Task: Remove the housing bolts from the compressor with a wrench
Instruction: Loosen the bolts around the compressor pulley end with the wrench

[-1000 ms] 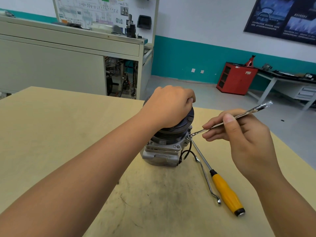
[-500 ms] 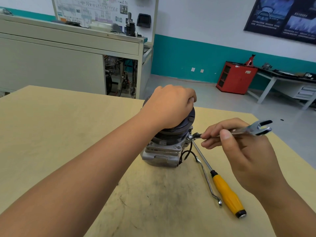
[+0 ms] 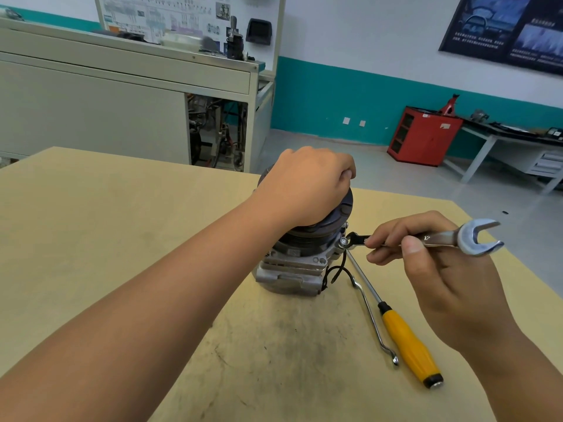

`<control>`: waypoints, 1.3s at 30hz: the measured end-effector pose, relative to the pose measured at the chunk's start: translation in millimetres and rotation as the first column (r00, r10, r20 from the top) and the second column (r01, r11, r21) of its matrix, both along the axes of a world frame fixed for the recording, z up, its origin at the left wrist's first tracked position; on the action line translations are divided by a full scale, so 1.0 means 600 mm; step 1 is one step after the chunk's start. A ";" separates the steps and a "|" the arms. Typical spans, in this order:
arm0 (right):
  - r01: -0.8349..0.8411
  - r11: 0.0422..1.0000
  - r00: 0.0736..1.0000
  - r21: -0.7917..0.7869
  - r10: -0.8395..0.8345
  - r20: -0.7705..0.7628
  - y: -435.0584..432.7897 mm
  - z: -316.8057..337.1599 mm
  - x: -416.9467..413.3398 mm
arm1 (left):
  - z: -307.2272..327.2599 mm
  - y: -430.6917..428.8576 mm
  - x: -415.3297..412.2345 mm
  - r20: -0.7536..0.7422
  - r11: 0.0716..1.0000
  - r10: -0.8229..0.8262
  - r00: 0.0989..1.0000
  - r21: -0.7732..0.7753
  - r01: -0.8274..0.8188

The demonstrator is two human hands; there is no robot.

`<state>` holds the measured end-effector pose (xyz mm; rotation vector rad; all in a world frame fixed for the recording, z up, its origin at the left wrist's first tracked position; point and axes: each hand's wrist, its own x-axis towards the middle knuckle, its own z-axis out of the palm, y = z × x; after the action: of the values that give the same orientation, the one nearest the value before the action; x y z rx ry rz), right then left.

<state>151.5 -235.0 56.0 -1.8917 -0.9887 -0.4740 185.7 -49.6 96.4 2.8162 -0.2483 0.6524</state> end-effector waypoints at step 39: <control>-0.042 0.997 0.987 -0.068 0.031 -0.160 0.013 0.034 0.014 | 0.001 0.000 0.000 0.002 1.000 -0.001 1.000 0.007 0.001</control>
<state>160.0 -227.0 76.6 -1.9390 -0.9434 -0.2640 185.5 -49.6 96.8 2.8221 -0.2529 0.6554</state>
